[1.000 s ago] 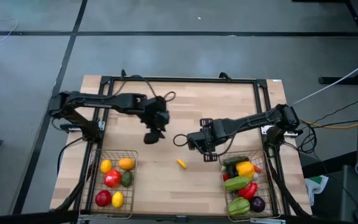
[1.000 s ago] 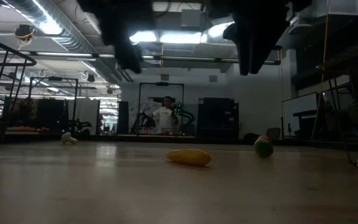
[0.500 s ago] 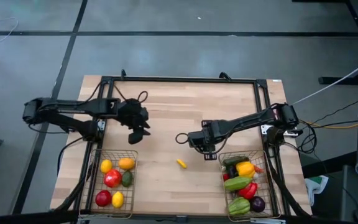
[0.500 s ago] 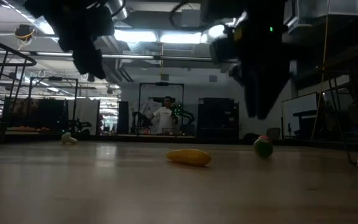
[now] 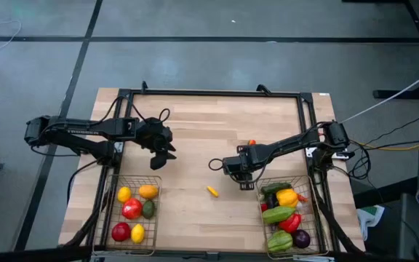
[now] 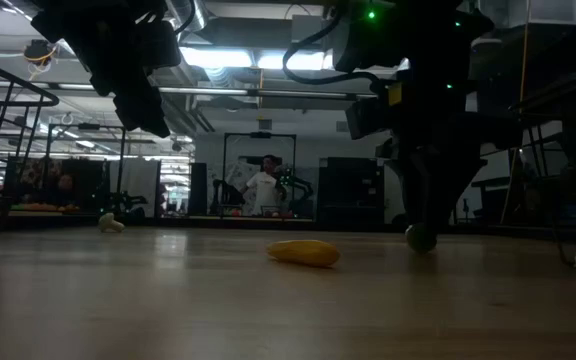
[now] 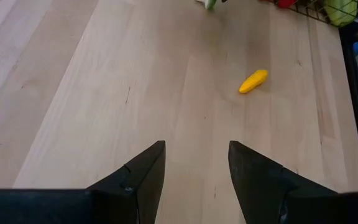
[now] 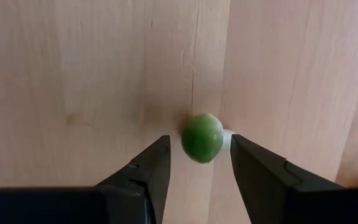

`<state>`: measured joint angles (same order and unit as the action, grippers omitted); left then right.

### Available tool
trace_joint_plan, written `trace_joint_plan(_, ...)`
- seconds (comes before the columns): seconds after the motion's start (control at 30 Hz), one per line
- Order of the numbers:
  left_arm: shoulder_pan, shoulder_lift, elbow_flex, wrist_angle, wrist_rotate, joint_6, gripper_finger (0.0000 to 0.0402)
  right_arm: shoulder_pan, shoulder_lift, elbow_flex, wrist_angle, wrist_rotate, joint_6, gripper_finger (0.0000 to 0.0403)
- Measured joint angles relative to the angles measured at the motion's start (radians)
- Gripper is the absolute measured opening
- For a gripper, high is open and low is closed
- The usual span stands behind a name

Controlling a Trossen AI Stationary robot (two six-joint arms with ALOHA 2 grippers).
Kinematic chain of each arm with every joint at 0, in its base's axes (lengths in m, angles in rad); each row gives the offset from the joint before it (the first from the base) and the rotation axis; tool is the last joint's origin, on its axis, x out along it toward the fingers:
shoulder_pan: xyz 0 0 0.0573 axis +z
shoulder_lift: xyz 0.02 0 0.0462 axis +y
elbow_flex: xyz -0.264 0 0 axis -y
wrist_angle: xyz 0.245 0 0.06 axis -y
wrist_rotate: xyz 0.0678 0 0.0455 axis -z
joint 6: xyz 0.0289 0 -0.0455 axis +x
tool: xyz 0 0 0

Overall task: Sort produce into baskets
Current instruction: Put the right green mushroom into the right wire basket

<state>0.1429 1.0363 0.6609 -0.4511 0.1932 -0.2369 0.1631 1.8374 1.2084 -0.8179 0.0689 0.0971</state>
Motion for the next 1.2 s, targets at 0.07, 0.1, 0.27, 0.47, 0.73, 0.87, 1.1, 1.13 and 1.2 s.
trace_joint_plan(0.07,0.000,0.000,0.000,0.000,0.000,0.001,0.0172,0.000,0.000,-0.012,0.020,-0.001,0.000,0.0166)
trace_joint_plan(0.1,0.000,0.000,0.000,0.000,0.000,0.001,0.0172,0.000,0.000,-0.017,0.027,-0.001,0.000,0.0166)
trace_joint_plan(0.27,0.000,0.000,0.000,0.000,0.000,0.003,0.0172,0.000,0.000,-0.055,0.074,0.000,0.001,0.0166)
trace_joint_plan(0.47,0.000,0.000,0.000,0.000,0.000,0.004,0.0172,0.000,0.000,-0.087,0.093,0.001,0.002,0.0166)
trace_joint_plan(0.73,0.000,0.000,0.000,0.000,-0.024,0.005,0.0172,0.000,0.000,-0.091,0.111,0.001,0.002,0.0166)
trace_joint_plan(0.87,0.000,0.000,0.000,0.000,-0.034,0.005,0.0172,0.000,-0.001,-0.091,0.117,0.002,0.002,0.0166)
trace_joint_plan(1.1,0.000,0.000,0.000,0.000,-0.034,0.005,0.0172,0.000,0.000,-0.091,0.115,0.001,0.002,0.0145)
trace_joint_plan(1.13,0.000,0.000,0.000,0.000,-0.034,0.005,0.0172,0.000,0.000,-0.091,0.115,0.001,0.002,0.0136)
trace_joint_plan(1.2,0.000,0.000,0.000,0.000,-0.034,0.005,0.0172,0.000,-0.001,-0.091,0.115,0.001,0.002,0.0122)
